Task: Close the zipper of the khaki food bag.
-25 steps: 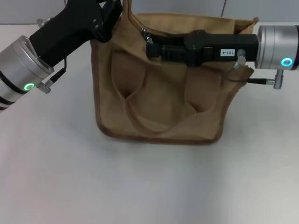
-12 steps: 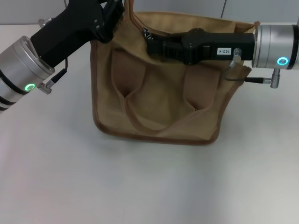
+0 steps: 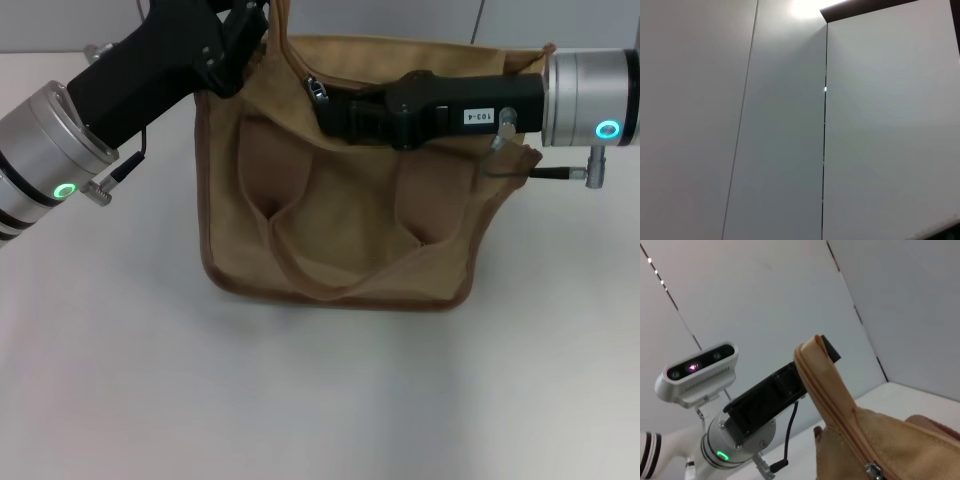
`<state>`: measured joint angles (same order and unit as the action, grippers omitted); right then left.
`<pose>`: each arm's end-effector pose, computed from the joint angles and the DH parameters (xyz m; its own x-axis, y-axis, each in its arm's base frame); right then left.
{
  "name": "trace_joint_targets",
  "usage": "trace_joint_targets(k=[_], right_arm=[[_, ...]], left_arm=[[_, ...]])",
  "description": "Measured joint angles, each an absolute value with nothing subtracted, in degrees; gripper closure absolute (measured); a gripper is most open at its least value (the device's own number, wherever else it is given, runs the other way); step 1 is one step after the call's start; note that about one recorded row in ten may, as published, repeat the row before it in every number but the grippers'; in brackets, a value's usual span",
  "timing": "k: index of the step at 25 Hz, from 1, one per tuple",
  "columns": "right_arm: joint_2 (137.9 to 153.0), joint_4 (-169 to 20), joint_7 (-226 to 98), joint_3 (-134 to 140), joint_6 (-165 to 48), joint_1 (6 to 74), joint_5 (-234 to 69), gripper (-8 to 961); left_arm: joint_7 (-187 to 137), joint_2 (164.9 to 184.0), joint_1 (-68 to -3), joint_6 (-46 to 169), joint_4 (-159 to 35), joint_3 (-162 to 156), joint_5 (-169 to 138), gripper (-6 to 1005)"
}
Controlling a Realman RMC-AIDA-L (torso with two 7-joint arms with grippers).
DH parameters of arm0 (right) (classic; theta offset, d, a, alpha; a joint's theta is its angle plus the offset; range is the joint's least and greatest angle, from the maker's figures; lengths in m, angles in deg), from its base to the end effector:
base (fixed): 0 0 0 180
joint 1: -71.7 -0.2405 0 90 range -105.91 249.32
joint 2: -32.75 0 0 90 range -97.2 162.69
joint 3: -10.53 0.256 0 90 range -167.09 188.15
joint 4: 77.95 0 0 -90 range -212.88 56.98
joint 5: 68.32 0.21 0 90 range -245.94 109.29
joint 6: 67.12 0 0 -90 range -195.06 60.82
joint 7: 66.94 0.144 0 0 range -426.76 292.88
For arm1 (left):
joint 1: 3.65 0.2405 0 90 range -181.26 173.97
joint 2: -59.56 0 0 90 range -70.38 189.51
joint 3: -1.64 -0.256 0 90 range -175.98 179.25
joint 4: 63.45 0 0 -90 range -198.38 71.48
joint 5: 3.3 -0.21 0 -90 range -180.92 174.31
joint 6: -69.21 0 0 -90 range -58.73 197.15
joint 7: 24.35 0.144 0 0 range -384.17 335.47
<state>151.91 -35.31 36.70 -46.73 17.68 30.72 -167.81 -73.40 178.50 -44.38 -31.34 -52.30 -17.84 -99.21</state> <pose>0.1464 0.3775 -0.0127 0.7138 -0.4453 -0.5405 -0.4756 -0.8748 0.0926 -0.1900 0.3481 0.0045 0.4065 -0.1269 0.9048 0.3487 -0.8938 -0.2820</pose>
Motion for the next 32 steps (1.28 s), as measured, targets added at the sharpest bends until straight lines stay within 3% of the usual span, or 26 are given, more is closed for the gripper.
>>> trace_joint_targets(k=[13,27,29,31,32], right_arm=[[151.27,-19.54,47.13,-45.91,19.16,37.24,-174.66,945],[151.13,-14.85,46.87,-24.83,29.98,42.02,-181.55,854],[150.72,-16.66,44.57,-20.51,32.36,42.94,-177.85,841],[148.25,-24.41,36.08,-19.80,38.09,44.38,-170.27,828],[148.25,-24.41,36.08,-19.80,38.09,44.38,-170.27,821]], left_arm=[[-73.44,178.23,-43.24,-31.46,-52.00,-17.34,-97.76,921],[-74.07,178.03,-42.67,-31.28,-51.58,-17.26,-96.50,918],[-74.48,178.07,-42.63,-31.27,-51.61,-17.24,-96.47,917],[-75.38,178.10,-42.37,-30.70,-51.60,-16.82,-96.35,917],[-75.38,178.10,-42.37,-30.70,-51.60,-16.82,-96.35,917]])
